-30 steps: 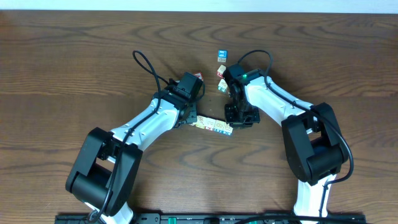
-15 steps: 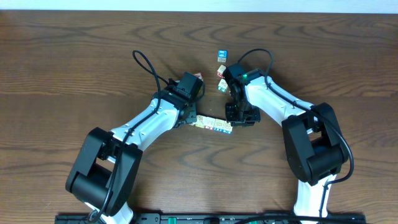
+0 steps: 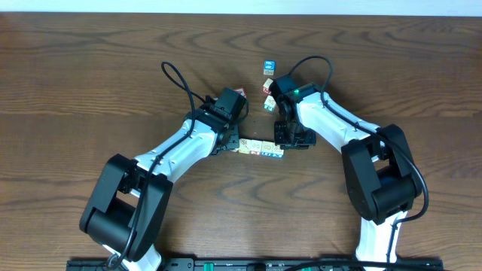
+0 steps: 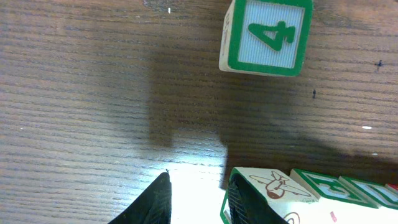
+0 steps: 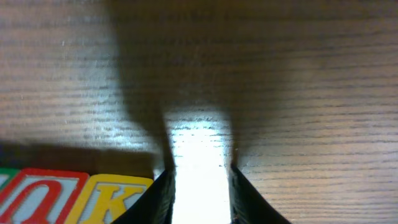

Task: Lift 5 blocks

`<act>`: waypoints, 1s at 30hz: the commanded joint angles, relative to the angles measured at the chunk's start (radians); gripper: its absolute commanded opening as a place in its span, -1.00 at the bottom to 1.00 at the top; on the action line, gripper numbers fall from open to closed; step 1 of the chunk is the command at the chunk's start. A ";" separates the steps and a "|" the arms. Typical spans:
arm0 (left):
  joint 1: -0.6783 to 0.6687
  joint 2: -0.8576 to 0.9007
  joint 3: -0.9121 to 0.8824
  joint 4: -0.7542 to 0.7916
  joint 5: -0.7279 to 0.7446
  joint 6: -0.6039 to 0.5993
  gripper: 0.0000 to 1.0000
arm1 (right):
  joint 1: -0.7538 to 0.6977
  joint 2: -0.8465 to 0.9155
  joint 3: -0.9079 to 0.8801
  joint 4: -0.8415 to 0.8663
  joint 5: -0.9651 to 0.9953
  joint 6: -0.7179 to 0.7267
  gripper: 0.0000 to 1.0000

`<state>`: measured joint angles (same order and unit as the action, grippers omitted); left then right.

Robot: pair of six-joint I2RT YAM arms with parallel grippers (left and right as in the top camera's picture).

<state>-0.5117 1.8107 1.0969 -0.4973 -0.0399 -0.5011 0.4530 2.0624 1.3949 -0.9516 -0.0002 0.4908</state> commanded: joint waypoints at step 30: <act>-0.017 0.013 0.019 0.004 0.051 -0.013 -0.36 | -0.005 -0.140 0.011 -0.066 0.036 0.069 -0.21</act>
<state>-0.5266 1.8107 1.0969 -0.4911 0.0017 -0.5014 0.4408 1.9327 1.3949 -1.0119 0.0166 0.5491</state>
